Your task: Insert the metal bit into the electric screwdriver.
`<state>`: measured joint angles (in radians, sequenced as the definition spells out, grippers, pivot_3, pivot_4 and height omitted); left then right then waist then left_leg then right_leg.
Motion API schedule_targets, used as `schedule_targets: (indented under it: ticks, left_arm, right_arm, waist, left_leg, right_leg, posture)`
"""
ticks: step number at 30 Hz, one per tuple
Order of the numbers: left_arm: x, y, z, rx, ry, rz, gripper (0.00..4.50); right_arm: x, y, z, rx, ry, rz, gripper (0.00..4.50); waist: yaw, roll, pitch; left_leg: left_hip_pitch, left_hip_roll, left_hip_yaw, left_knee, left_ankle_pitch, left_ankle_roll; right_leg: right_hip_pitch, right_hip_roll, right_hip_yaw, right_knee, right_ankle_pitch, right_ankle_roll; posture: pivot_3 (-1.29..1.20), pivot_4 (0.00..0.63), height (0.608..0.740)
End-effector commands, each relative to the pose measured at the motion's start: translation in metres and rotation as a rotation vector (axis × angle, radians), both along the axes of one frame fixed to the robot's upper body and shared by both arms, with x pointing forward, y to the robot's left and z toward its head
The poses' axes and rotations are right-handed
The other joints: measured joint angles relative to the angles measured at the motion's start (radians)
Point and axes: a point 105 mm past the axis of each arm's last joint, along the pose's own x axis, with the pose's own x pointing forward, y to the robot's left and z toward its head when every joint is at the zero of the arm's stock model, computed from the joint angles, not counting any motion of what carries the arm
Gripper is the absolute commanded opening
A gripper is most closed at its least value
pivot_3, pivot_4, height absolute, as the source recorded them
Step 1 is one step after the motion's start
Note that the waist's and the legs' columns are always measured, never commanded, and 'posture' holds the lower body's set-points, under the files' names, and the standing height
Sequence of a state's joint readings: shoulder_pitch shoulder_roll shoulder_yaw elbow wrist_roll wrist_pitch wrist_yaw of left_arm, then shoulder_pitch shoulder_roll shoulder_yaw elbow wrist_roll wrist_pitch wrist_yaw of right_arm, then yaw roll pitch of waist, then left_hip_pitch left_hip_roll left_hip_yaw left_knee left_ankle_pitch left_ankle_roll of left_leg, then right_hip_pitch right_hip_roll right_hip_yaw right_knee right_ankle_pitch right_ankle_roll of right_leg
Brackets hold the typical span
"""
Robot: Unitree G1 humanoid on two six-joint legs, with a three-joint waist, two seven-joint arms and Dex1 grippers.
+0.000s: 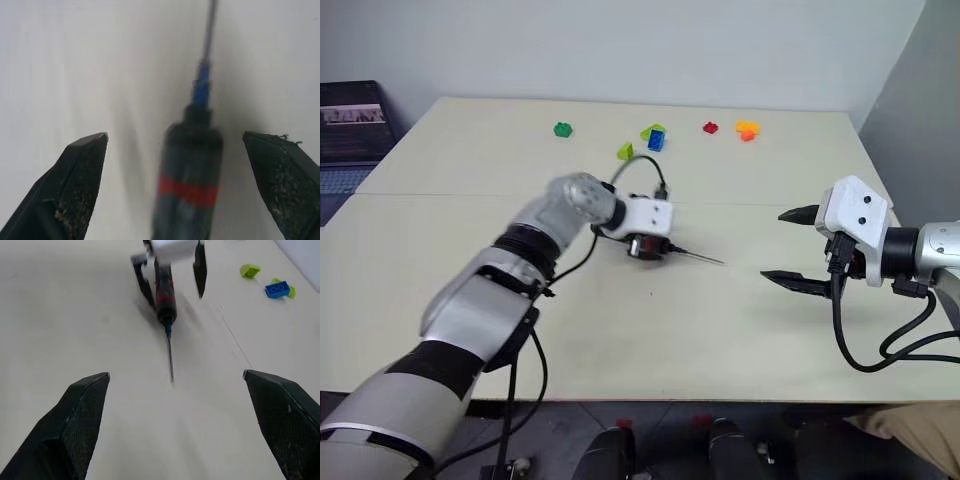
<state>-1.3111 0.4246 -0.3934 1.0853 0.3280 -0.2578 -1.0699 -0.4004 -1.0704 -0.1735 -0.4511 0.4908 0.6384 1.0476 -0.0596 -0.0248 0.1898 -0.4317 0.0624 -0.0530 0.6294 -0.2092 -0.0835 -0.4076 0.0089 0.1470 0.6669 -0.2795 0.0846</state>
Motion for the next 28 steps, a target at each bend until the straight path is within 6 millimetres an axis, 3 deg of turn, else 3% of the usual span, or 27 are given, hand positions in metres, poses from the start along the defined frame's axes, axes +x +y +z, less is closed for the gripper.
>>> schedule_targets:
  ticks: [1, 8, 15, 21, 28]
  left_arm:
    - [-0.003, 0.024, 0.037, -0.121, -0.056, 0.037, 4.44]
    - [-0.044, 0.124, 0.045, -0.343, 0.036, 0.276, 4.44]
    - [-0.094, 0.193, 0.028, -0.418, 0.073, 0.495, 4.44]
    - [-0.119, 0.224, 0.018, -0.486, 0.108, 0.622, 4.44]
    - [-0.131, 0.228, 0.016, -0.534, 0.15, 0.659, 4.44]
  right_arm:
    - [0.001, -0.003, 0.011, -0.008, -0.062, -0.003, 4.5]
    - [0.015, -0.02, 0.009, 0.054, -0.077, -0.052, 4.5]
    - [0.028, -0.04, 0.007, 0.165, -0.072, -0.125, 4.5]
    - [0.031, -0.05, -0.014, 0.076, -0.07, -0.131, 4.5]
    - [0.036, -0.053, -0.015, 0.094, -0.073, -0.134, 4.5]
  waist:
    - [0.002, 0.0, 0.0]
    - [-0.014, 0.001, 0.0]
    - [-0.016, 0.0, 0.0]
    - [-0.013, 0.0, 0.0]
    - [-0.018, 0.0, 0.0]
  left_leg:
    - [0.0, 0.0, 0.0, 0.0, 0.0, 0.0]
    - [0.002, 0.001, 0.0, 0.001, 0.0, 0.0]
    - [0.006, 0.001, -0.001, 0.003, 0.001, 0.0]
    - [0.008, 0.001, 0.0, 0.005, 0.002, 0.003]
    - [0.009, 0.002, 0.001, 0.005, 0.002, 0.003]
  right_leg:
    - [0.0, 0.0, 0.0, 0.0, 0.0, 0.0]
    - [-0.001, 0.0, -0.001, 0.008, 0.0, 0.0]
    - [0.001, 0.0, -0.002, 0.013, -0.001, 0.0]
    - [0.003, 0.0, -0.001, 0.014, -0.002, 0.002]
    - [0.002, 0.0, -0.001, 0.014, -0.002, 0.002]
  posture:
    - [0.0, 0.15, 0.74]
    - [0.0, 0.15, 0.74]
    - [0.0, 0.15, 0.74]
    - [0.0, 0.15, 0.74]
    - [0.0, 0.15, 0.74]
